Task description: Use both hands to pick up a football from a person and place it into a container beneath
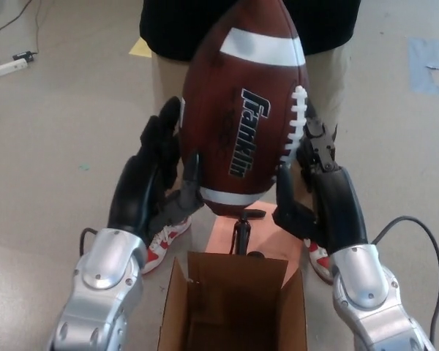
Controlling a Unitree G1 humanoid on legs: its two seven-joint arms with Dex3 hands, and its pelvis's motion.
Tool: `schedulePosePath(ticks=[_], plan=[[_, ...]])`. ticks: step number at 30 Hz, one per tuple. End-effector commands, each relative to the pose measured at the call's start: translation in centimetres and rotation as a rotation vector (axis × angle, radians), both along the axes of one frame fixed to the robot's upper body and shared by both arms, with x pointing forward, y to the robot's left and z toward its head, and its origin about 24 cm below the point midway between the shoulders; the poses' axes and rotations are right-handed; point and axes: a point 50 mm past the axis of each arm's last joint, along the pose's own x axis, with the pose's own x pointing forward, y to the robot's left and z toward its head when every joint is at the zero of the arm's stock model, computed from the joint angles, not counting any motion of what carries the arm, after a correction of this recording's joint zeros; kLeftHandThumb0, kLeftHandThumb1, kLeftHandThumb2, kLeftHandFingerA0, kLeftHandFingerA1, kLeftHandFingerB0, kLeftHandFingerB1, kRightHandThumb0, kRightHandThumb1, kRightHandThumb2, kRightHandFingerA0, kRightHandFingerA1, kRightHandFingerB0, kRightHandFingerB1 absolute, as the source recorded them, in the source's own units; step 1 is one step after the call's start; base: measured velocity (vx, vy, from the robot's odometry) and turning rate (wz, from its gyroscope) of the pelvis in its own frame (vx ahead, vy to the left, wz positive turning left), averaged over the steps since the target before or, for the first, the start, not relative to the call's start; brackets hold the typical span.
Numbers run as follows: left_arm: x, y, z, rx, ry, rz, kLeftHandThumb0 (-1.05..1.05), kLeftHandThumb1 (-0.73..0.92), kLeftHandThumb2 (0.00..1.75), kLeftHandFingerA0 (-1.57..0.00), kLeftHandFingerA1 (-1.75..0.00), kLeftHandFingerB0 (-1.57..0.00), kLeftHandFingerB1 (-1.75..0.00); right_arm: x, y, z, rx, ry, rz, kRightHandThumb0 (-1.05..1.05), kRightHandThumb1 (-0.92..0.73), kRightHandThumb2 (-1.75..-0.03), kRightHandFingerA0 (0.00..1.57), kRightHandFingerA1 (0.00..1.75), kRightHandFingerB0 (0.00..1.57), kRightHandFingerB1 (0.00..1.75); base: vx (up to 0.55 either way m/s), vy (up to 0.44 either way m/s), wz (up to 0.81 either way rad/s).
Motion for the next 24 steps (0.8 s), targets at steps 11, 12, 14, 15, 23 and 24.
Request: schedulePosePath(ticks=[11, 12, 14, 15, 23, 24], plan=[[2.0, 4.5, -0.3, 0.053, 0.104, 0.025, -0.82, 0.9, 1.17, 0.0, -0.12, 0.0, -0.09, 0.8, -5.0, -0.4, 0.038, 0.009, -0.141, -0.9, -0.88, -1.2, 0.0, 0.1, 0.0, 0.1, 0.0, 0.0, 0.0], [2.1, 5.7, -0.2, 0.058, 0.107, 0.063, -0.82, 0.9, 1.17, 0.0, -0.12, 0.0, -0.09, 0.9, -5.8, -0.3, 0.036, 0.012, -0.172, -0.9, -0.88, -1.2, 0.0, 0.1, 0.0, 0.1, 0.0, 0.0, 0.0], [2.5, 9.1, 0.0, 0.0, 0.132, 0.131, -0.87, 0.92, 1.16, 0.0, -0.07, 0.0, -0.03, 0.9, -8.4, -0.2, 0.05, 0.007, -0.225, -0.9, -0.88, -1.2, 0.0, 0.13, 0.0, 0.09, 0.0, 0.0, 0.0], [2.5, 11.1, 0.2, 0.032, 0.123, 0.19, -0.87, 0.92, 1.18, 0.0, -0.09, 0.0, -0.05, 0.8, -9.8, -0.1, 0.056, 0.004, -0.255, -0.9, -0.89, -1.2, 0.0, 0.13, 0.0, 0.09, 0.0, 0.0, 0.0], [1.6, 21.2, 1.5, 0.035, 0.12, 0.433, -0.82, 0.82, 1.17, 0.0, -0.15, 0.0, -0.13, -0.3, -14.9, 0.4, 0.104, -0.047, -0.376, -0.84, -0.87, -1.18, 0.0, 0.12, 0.0, 0.12, 0.0, 0.0, 0.0], [1.3, 21.8, 1.5, 0.023, 0.117, 0.447, -0.74, 0.92, 0.78, 0.0, -0.05, 0.0, -0.06, -0.4, -15.1, 0.4, 0.103, -0.055, -0.379, -0.86, -0.87, -1.17, 0.0, 0.12, 0.0, 0.13, 0.0, 0.0, 0.0]])
